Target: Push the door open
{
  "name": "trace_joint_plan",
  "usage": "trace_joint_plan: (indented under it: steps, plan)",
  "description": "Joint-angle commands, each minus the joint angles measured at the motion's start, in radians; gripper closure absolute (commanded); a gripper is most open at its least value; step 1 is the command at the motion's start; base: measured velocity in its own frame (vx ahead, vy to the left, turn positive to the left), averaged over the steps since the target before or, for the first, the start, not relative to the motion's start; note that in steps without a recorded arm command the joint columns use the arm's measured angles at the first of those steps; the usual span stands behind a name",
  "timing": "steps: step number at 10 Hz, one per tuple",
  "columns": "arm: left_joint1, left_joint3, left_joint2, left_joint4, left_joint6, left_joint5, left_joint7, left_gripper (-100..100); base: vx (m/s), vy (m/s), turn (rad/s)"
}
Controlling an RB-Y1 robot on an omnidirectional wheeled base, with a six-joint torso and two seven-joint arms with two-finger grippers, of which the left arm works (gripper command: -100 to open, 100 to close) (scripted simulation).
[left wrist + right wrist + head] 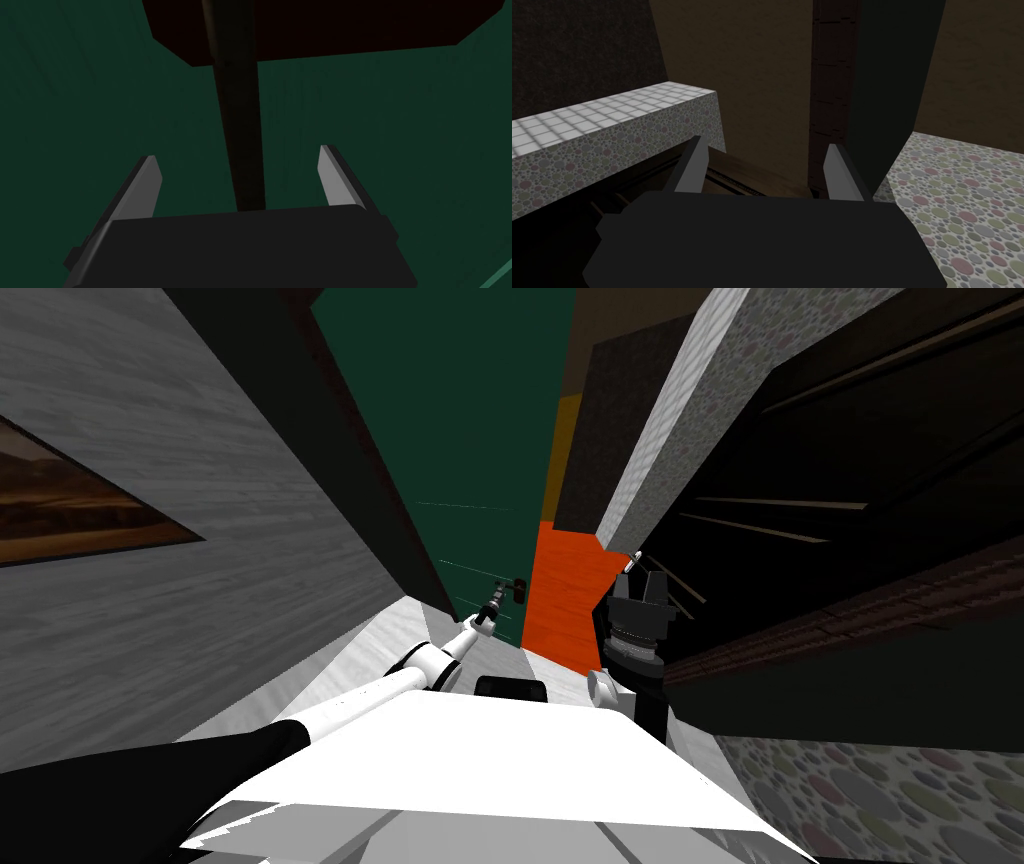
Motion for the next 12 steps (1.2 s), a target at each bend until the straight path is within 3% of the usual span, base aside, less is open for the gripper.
trace_joint_plan:
  steps: [1, 2, 3, 4, 9, 12]
  plan:
    - [0.003, 0.003, -0.018, -0.003, 0.000, 0.001, -0.002, -100, 0.201, -0.083, -0.024]
    - [0.003, 0.005, -0.033, -0.003, 0.000, 0.001, -0.003, -100, 0.184, -0.050, -0.023]
    - [0.000, 0.004, -0.023, -0.001, 0.000, 0.001, -0.001, -100, 0.079, -0.017, -0.003]
    - [0.000, 0.004, -0.023, -0.001, 0.000, 0.001, -0.001, 100, -0.011, 0.000, 0.010]
    - [0.000, 0.004, -0.023, -0.001, 0.000, 0.001, -0.001, 100, -0.011, 0.003, -0.004]
    - [0.001, 0.028, -0.002, 0.000, 0.001, 0.009, -0.010, 100, 0.124, -0.085, 0.027]
